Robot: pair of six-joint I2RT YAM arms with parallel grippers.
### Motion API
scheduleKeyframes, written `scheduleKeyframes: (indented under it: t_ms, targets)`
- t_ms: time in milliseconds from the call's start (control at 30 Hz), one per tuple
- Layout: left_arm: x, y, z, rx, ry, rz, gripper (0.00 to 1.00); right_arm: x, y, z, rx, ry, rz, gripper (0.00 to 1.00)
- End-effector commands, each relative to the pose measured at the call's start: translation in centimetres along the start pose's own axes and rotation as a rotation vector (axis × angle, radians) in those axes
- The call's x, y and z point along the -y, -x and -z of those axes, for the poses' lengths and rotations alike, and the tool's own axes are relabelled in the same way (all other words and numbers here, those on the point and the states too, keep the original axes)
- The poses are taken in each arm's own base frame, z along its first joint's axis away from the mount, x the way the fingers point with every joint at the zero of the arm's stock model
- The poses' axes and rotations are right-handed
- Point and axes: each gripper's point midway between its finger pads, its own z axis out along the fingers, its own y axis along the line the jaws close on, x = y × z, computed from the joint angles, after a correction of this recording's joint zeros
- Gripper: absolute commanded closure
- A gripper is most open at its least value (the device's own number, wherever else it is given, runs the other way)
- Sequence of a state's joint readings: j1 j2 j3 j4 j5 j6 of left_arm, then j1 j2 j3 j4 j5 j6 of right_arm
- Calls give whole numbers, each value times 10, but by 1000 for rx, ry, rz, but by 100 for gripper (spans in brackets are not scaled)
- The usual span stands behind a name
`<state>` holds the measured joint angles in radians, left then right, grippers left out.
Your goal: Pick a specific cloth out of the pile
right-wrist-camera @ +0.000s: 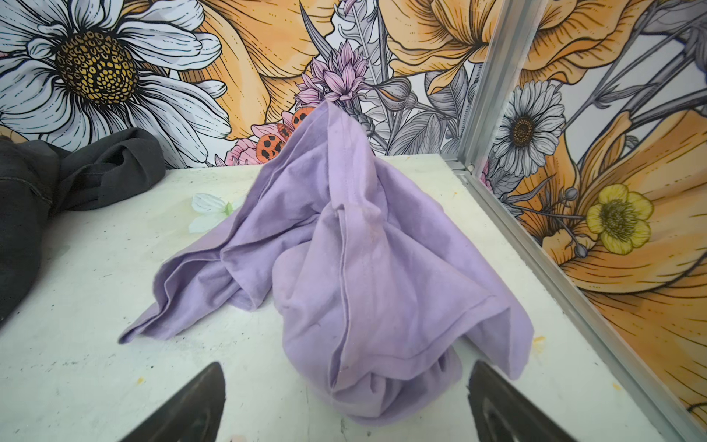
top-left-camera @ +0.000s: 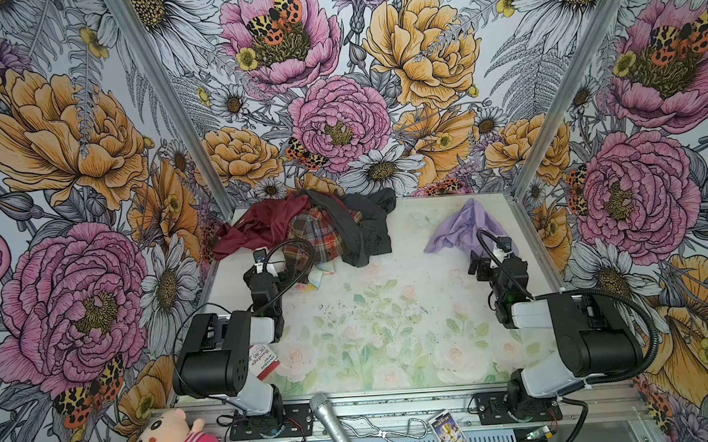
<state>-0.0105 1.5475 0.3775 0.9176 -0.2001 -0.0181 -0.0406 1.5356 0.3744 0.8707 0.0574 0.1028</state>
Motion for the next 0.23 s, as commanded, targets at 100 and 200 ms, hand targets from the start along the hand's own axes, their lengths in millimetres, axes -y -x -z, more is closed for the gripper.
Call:
scheduleKeyframes:
  t_ms: [100, 200]
  targets:
    - [2, 4, 1, 20, -13, -9, 1, -2, 7, -5, 10, 11, 12, 1]
    - [2, 4, 0, 21, -14, -9, 1, -2, 7, -3, 14, 12, 11, 1]
